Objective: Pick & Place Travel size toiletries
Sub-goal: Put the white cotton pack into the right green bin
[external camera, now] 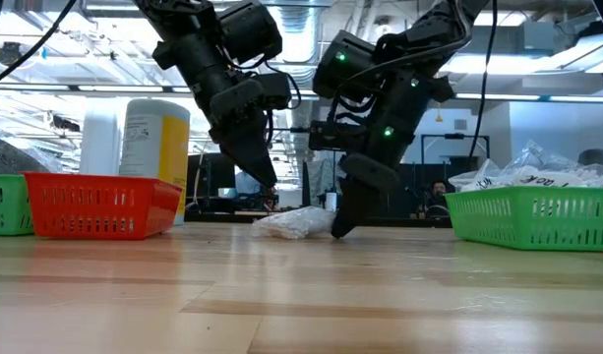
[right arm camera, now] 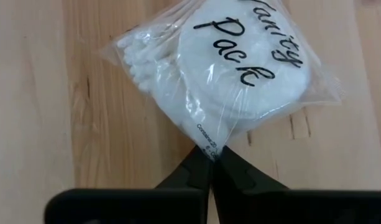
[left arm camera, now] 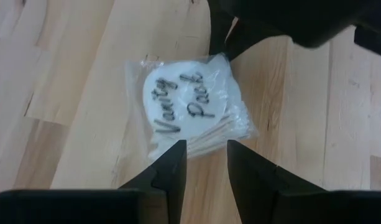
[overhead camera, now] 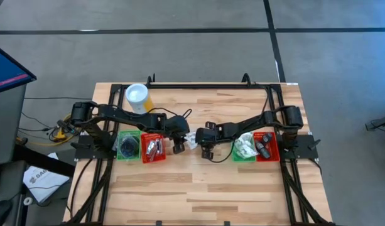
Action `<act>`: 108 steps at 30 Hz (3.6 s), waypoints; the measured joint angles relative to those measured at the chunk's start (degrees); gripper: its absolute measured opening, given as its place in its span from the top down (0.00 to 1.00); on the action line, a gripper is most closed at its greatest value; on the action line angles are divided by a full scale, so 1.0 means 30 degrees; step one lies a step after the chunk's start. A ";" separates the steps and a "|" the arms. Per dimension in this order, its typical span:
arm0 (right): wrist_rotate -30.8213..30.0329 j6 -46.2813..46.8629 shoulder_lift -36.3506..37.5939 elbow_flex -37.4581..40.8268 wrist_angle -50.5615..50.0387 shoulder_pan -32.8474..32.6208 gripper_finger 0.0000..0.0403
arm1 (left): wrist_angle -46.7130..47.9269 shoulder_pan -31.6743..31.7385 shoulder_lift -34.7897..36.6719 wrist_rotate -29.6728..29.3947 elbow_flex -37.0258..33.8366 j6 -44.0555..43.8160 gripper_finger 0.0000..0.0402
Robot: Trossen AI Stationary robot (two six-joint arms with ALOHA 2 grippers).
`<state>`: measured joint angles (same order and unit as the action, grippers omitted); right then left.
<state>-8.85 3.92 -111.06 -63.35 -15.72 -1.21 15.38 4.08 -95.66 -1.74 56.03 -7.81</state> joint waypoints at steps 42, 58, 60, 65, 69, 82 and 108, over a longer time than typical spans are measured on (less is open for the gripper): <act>-0.3172 0.5918 0.9535 0.0005 -1.3842 -0.4134 1.00 | -0.0096 0.0007 0.0000 -0.0364 0.0000 -0.0051 0.73; -0.4091 1.2803 1.1342 -0.0009 -1.9225 -0.8463 1.00 | -0.0146 0.0007 0.0000 -0.0364 0.0000 -0.0051 0.73; -0.4082 1.3750 1.1328 -0.0009 -1.9793 -0.8957 1.00 | -0.0146 0.0007 0.0000 -0.0364 0.0000 -0.0051 0.73; -0.4077 1.5361 1.1328 -0.0009 -2.0431 -1.0100 1.00 | -0.0153 0.0007 0.0000 -0.0364 0.0000 -0.0051 0.73; -0.4077 1.6368 1.1328 0.0412 -2.0439 -1.0801 1.00 | -0.0153 0.0007 0.0000 -0.0364 0.0000 -0.0051 0.73; -0.4939 1.7109 1.1320 0.3277 -1.8916 -1.0768 1.00 | -0.0184 0.0007 0.0000 -0.0364 0.0000 -0.0044 0.73; -0.8085 1.6517 1.1313 0.5083 -1.6106 -1.0666 0.87 | -0.0517 0.0007 0.0000 -0.0364 0.0000 0.0000 0.73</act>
<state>-33.10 53.47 -77.12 -48.10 -64.04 -33.21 13.82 4.10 -95.66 -2.83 56.03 -7.81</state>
